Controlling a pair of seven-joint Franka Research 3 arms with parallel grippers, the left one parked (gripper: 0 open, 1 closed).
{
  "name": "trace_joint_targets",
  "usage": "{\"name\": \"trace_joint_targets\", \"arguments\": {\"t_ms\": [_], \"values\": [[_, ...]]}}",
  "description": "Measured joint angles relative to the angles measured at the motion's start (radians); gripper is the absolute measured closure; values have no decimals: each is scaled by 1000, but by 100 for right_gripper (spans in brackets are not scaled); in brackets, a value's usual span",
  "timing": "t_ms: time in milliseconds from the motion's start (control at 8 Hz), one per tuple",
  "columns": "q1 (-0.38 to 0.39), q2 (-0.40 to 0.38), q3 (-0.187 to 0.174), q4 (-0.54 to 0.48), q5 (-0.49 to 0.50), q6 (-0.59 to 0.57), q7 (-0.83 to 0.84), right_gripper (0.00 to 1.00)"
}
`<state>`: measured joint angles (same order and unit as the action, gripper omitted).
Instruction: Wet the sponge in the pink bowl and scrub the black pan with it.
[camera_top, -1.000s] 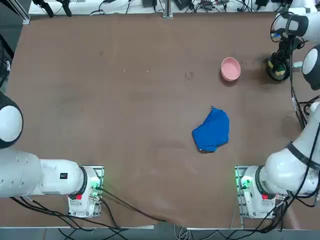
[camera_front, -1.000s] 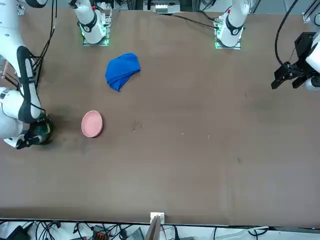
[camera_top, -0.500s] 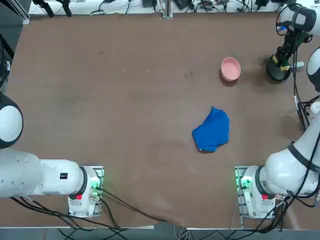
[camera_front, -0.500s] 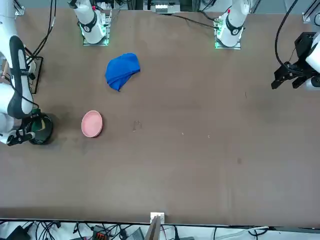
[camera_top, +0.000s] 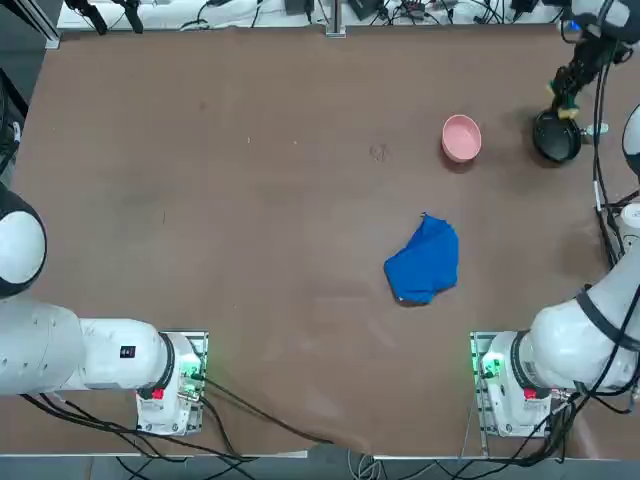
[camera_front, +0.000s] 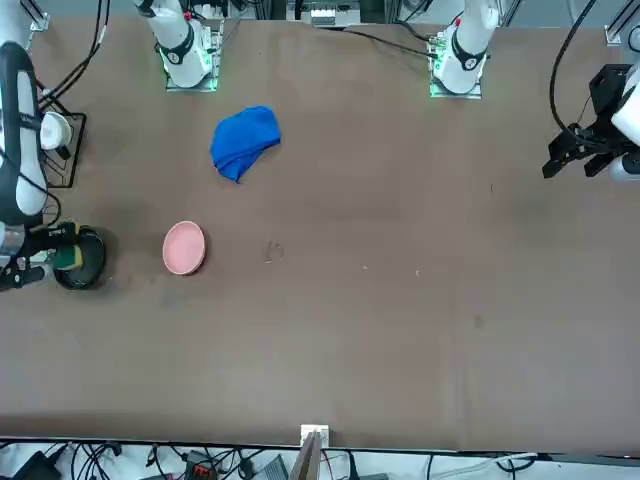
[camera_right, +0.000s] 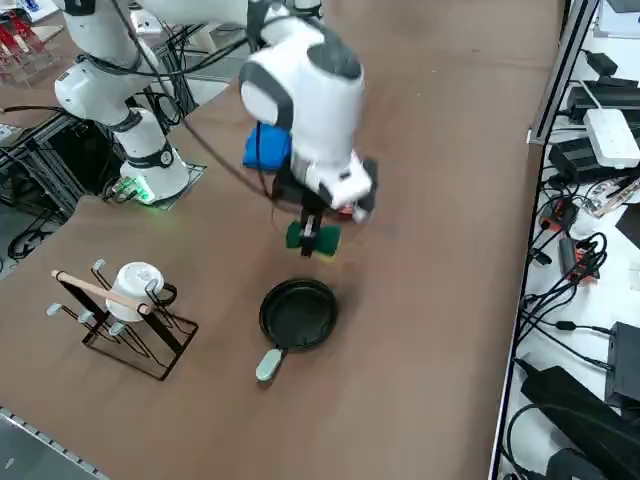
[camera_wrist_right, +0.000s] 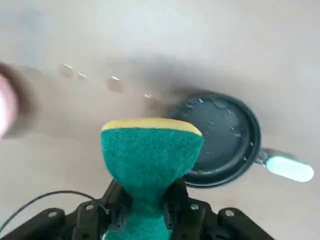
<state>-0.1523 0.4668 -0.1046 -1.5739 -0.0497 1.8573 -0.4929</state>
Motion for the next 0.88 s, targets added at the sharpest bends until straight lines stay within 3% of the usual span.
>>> {"name": "trace_joint_targets", "arguments": {"t_ms": [375, 875], "values": [[146, -66, 11, -1, 4, -54, 165, 63], [415, -66, 17, -11, 50, -71, 344, 62]]}}
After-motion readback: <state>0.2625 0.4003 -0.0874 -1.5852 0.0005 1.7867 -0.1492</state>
